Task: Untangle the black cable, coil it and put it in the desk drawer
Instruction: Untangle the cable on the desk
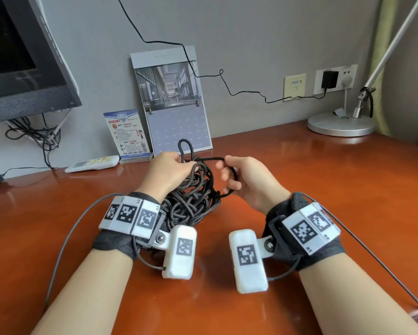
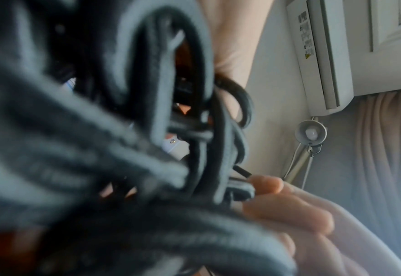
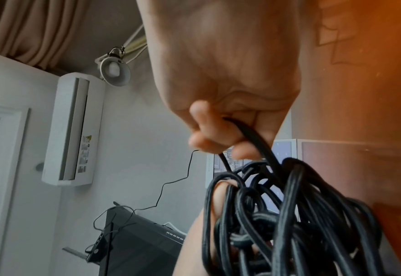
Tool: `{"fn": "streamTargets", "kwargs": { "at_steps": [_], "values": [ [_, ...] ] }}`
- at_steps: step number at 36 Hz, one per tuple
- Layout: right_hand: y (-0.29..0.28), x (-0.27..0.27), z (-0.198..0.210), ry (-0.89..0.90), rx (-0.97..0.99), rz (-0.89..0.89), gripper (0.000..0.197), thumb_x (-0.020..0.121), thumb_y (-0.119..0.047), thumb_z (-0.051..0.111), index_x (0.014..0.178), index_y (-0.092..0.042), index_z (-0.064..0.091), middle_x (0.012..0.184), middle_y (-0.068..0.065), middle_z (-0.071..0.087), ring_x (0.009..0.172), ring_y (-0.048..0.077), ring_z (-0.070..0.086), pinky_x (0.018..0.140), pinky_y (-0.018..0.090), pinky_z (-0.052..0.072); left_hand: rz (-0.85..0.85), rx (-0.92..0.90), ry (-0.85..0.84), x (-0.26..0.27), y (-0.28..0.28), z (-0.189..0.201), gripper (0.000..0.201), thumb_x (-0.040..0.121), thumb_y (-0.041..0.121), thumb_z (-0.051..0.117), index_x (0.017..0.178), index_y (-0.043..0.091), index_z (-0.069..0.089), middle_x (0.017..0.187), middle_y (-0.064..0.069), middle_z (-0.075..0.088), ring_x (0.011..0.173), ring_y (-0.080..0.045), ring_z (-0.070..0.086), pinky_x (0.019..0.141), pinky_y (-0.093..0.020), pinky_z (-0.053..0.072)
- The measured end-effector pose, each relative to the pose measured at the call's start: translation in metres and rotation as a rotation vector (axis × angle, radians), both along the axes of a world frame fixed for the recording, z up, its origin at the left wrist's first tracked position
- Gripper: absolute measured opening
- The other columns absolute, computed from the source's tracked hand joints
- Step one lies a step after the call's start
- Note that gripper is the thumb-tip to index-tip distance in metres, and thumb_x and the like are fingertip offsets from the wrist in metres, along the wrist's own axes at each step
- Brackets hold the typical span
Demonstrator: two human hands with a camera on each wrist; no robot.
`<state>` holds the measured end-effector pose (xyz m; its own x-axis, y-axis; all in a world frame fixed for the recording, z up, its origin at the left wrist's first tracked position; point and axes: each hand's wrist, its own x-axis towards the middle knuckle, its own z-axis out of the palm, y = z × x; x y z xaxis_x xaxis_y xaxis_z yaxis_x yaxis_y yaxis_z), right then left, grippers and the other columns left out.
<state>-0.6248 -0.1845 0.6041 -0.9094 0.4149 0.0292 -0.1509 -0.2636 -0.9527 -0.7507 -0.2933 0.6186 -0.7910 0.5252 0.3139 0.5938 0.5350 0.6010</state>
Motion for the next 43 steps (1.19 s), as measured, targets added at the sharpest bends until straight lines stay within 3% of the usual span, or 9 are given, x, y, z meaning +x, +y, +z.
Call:
{"fn": "streamTargets", "kwargs": {
  "at_steps": [4, 11, 15, 21, 25, 29, 32, 37, 43],
  "values": [
    [-0.001, 0.0, 0.001, -0.083, 0.035, 0.049, 0.03, 0.097, -0.014, 0.032, 0.072, -0.01, 0.048, 0.039, -0.006, 0.025, 0.031, 0.009, 0.015, 0.048, 0.027, 0.035, -0.022, 0.016, 0.086, 0.002, -0.001, 0.0, 0.027, 0.085, 0.033, 0.067, 0.077, 0.007, 0.064, 0.076, -0.004, 0.064, 0.071, -0.018, 0.054, 0.054, -0.015, 0.034],
    [0.002, 0.005, 0.002, -0.135, 0.064, 0.083, 0.033, 0.103, -0.013, 0.028, 0.103, -0.005, 0.06, 0.04, -0.008, 0.021, 0.03, 0.007, 0.015, 0.053, 0.028, 0.047, 0.061, -0.037, 0.199, 0.004, -0.002, 0.002, 0.037, 0.087, 0.018, 0.056, 0.055, 0.01, 0.038, 0.053, -0.006, 0.03, 0.05, -0.018, 0.026, 0.042, -0.026, 0.02],
    [0.007, 0.006, 0.003, -0.137, 0.052, 0.031, 0.031, 0.096, -0.003, 0.029, 0.08, -0.005, 0.055, 0.045, -0.005, 0.031, 0.035, 0.01, 0.028, 0.042, 0.023, 0.043, 0.085, -0.063, 0.203, 0.002, 0.001, 0.001, 0.041, 0.088, 0.017, 0.052, 0.053, 0.012, 0.031, 0.05, -0.004, 0.03, 0.049, -0.019, 0.028, 0.047, -0.031, 0.02],
    [0.012, 0.01, 0.004, -0.098, -0.041, -0.05, 0.033, 0.091, -0.013, 0.027, 0.06, -0.015, 0.037, 0.045, -0.007, 0.017, 0.036, 0.009, 0.011, 0.04, 0.02, 0.01, 0.179, -0.114, 0.199, -0.006, -0.005, -0.002, 0.037, 0.094, 0.022, 0.047, 0.061, 0.007, 0.043, 0.058, -0.006, 0.043, 0.055, -0.021, 0.039, 0.049, -0.027, 0.024],
    [0.006, 0.011, 0.004, -0.001, 0.038, -0.089, 0.035, 0.099, -0.029, 0.04, 0.068, -0.017, 0.047, 0.048, -0.007, 0.016, 0.041, 0.01, 0.012, 0.042, 0.021, 0.013, 0.187, -0.112, 0.193, -0.006, -0.005, -0.004, 0.037, 0.095, 0.022, 0.045, 0.061, 0.006, 0.043, 0.058, -0.006, 0.042, 0.053, -0.017, 0.036, 0.049, -0.032, 0.024],
    [0.016, 0.008, 0.008, 0.264, -0.312, -0.248, 0.036, 0.102, -0.02, 0.028, 0.067, -0.018, 0.035, 0.044, -0.008, 0.02, 0.036, 0.008, 0.017, 0.038, 0.019, 0.023, 0.182, -0.049, 0.138, -0.014, -0.01, -0.007, 0.042, 0.094, 0.019, 0.045, 0.055, 0.008, 0.038, 0.056, -0.007, 0.042, 0.06, -0.028, 0.039, 0.056, -0.036, 0.024],
    [0.026, 0.006, 0.003, 0.204, -0.489, -0.403, 0.032, 0.101, -0.015, 0.028, 0.07, -0.016, 0.038, 0.05, -0.002, 0.036, 0.04, 0.013, 0.037, 0.049, 0.024, 0.04, 0.192, 0.031, 0.054, -0.02, -0.016, -0.01, 0.045, 0.095, 0.017, 0.044, 0.051, 0.009, 0.036, 0.054, -0.007, 0.04, 0.059, -0.027, 0.038, 0.057, -0.034, 0.022],
    [0.025, 0.003, -0.01, -0.066, -0.154, -0.391, 0.023, 0.098, -0.019, 0.045, 0.076, -0.015, 0.051, 0.06, -0.003, 0.048, 0.054, 0.012, 0.044, 0.059, 0.027, 0.042, 0.24, 0.126, -0.041, -0.024, -0.025, -0.014, 0.044, 0.097, 0.014, 0.04, 0.054, 0.009, 0.038, 0.057, -0.005, 0.04, 0.057, -0.022, 0.036, 0.056, -0.036, 0.017],
    [0.015, 0.001, -0.009, -0.007, 0.083, -0.172, 0.012, 0.094, -0.025, 0.054, 0.098, -0.015, 0.051, 0.059, -0.007, 0.051, 0.054, 0.009, 0.039, 0.052, 0.022, 0.039, 0.243, 0.286, -0.165, -0.021, -0.028, -0.021, 0.041, 0.097, 0.016, 0.042, 0.056, 0.012, 0.038, 0.058, -0.004, 0.037, 0.056, -0.02, 0.033, 0.051, -0.036, 0.021]
  ]
}}
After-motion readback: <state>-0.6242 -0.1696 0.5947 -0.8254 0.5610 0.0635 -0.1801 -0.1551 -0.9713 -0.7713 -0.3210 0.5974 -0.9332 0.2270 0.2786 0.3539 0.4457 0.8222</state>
